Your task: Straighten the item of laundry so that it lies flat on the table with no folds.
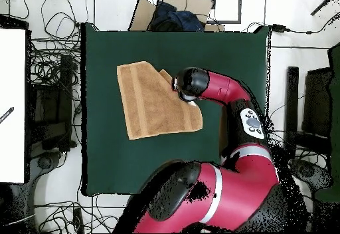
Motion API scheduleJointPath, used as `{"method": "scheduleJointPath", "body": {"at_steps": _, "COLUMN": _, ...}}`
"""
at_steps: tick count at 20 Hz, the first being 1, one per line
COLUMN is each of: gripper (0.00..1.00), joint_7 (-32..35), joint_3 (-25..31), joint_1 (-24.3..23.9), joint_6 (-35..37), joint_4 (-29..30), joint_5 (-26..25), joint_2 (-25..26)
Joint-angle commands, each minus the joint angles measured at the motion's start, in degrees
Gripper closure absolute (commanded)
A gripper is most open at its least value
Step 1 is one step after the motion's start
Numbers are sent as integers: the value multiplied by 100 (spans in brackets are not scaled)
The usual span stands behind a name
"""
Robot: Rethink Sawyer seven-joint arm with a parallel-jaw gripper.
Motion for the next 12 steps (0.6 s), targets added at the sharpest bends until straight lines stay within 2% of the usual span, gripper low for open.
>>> {"method": "scheduleJointPath", "body": {"at_steps": 1, "gripper": 0, "joint_7": 1262, "joint_3": -71, "joint_1": 54, "joint_6": -437, "joint_4": 476, "joint_5": 103, "joint_2": 60}}
{"method": "scheduleJointPath", "body": {"at_steps": 12, "gripper": 0, "joint_7": 1394, "joint_3": -227, "joint_1": 197, "joint_6": -615, "joint_4": 770, "joint_5": 88, "joint_2": -324}}
